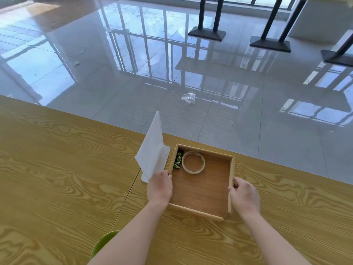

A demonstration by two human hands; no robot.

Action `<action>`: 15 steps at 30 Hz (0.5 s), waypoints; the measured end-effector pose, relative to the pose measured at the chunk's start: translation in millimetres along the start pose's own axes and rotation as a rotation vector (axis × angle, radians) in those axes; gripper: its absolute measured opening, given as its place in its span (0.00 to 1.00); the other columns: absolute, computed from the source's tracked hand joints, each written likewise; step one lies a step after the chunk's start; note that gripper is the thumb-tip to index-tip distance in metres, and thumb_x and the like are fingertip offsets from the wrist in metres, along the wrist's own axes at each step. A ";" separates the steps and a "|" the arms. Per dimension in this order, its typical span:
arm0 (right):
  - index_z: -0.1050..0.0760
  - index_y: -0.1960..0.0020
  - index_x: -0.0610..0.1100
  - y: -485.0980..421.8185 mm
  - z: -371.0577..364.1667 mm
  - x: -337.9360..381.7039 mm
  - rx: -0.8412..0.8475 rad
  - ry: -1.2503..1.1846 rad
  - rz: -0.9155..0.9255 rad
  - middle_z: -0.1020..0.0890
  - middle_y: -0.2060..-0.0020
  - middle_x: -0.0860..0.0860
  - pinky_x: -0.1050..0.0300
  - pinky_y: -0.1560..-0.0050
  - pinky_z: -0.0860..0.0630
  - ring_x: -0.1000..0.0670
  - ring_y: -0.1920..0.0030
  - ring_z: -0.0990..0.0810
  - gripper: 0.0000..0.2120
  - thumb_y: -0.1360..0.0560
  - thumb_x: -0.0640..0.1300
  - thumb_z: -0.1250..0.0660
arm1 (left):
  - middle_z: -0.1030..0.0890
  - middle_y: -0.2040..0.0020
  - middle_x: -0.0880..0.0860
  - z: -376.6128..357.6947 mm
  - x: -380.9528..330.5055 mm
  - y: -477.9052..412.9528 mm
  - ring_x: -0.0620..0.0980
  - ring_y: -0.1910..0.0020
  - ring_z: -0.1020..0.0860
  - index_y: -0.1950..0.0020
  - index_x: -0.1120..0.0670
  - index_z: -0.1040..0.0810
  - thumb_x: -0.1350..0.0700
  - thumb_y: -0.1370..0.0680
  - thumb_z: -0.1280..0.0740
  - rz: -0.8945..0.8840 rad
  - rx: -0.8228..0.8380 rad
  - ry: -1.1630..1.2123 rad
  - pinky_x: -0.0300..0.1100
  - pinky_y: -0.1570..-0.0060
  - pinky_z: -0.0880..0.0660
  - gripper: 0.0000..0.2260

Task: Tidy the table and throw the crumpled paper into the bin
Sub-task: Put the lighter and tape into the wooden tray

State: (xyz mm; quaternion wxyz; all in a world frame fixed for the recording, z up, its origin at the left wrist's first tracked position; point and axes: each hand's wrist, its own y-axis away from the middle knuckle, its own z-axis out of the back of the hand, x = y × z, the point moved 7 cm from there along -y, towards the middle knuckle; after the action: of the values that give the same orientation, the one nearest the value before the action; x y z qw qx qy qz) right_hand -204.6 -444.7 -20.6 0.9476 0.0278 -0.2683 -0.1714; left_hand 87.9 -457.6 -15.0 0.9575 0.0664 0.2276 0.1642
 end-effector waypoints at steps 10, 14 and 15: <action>0.19 0.44 0.42 4.8 -0.6 2.5 -0.001 -0.023 -0.001 0.16 0.55 0.48 0.57 0.60 0.29 0.50 0.60 0.26 0.10 0.25 0.38 0.30 | 0.23 0.66 0.51 0.2 3.9 -0.7 0.51 0.65 0.24 0.62 0.54 0.25 0.54 0.19 0.39 -0.026 -0.015 -0.020 0.43 0.68 0.31 0.12; 0.22 0.36 0.43 6.2 -1.1 1.0 0.022 -0.049 -0.033 0.16 0.49 0.47 0.56 0.55 0.26 0.45 0.51 0.19 0.16 0.24 0.40 0.31 | 0.20 0.63 0.53 0.2 1.8 0.2 0.53 0.62 0.21 0.57 0.55 0.23 0.53 0.18 0.40 -0.047 -0.014 -0.052 0.45 0.66 0.26 0.11; 0.23 0.35 0.44 6.4 -1.3 0.3 0.030 -0.059 -0.040 0.16 0.48 0.46 0.56 0.54 0.26 0.45 0.49 0.19 0.17 0.23 0.40 0.31 | 0.19 0.62 0.53 0.1 1.4 0.2 0.53 0.61 0.20 0.56 0.55 0.23 0.53 0.18 0.40 -0.051 -0.008 -0.058 0.45 0.65 0.25 0.11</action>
State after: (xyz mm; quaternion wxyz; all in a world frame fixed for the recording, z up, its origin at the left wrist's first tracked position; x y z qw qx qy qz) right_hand -201.6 -438.8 -20.6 0.9350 0.0423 -0.2981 -0.1872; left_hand 89.1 -456.9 -15.4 0.9678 0.0615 0.2007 0.1388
